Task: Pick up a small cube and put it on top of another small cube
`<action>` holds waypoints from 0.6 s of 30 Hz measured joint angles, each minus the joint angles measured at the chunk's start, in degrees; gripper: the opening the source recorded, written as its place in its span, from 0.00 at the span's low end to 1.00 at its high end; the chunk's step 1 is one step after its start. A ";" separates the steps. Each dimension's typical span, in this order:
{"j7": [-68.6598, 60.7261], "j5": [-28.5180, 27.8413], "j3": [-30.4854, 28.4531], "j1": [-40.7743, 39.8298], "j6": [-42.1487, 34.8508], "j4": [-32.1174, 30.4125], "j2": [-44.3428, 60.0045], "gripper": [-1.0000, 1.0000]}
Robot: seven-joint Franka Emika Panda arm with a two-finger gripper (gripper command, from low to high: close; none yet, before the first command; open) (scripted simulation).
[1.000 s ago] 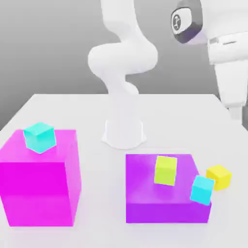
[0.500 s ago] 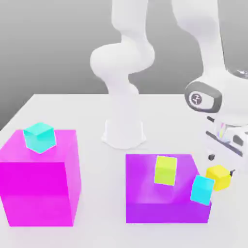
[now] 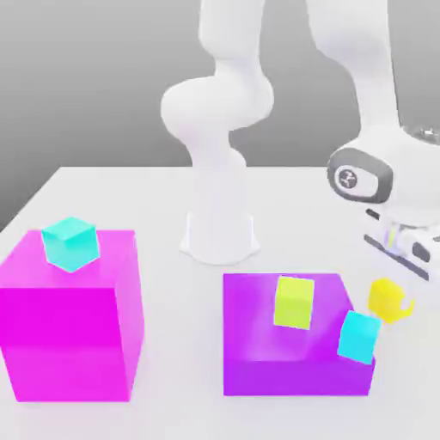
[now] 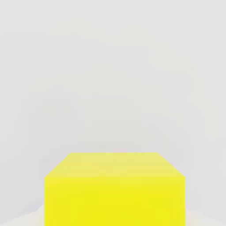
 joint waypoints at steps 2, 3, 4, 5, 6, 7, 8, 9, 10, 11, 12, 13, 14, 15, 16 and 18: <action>-0.64 -0.16 -2.47 -5.37 -4.76 1.51 -3.60 0.00; -0.91 -0.38 -3.78 -7.43 -7.20 2.37 -5.36 0.00; -1.06 -0.75 -5.12 -9.83 -9.65 3.26 -7.10 0.00; -1.21 -1.14 -6.42 -12.05 -12.11 4.17 -8.82 0.00; -1.35 -1.56 -7.76 -13.75 -14.57 5.08 -10.52 0.00; -1.49 -1.95 -8.98 -15.66 -16.98 5.98 -12.20 0.00; -1.57 -2.48 -10.63 -17.48 -19.44 6.90 -13.85 0.00; -1.63 -2.98 -12.17 -19.33 -21.70 7.72 -15.39 0.00; -1.68 -3.48 -13.69 -21.12 -23.85 8.47 -16.86 0.00; -1.73 -3.97 -15.13 -22.93 -25.91 9.18 -18.28 0.00; -1.76 -4.47 -16.58 -24.69 -27.92 9.86 -19.66 0.00; -1.79 -4.98 -18.02 -26.44 -29.90 10.51 -21.02 0.00; -1.82 -5.48 -19.41 -28.23 -31.86 11.14 -22.37 0.00; -1.86 -5.98 -20.80 -30.02 -33.80 11.75 -23.70 0.00; -1.89 -6.50 -22.21 -31.84 -35.74 12.35 -25.03 0.00; -1.99 -7.53 -25.00 -35.66 -39.69 13.55 -27.70 0.00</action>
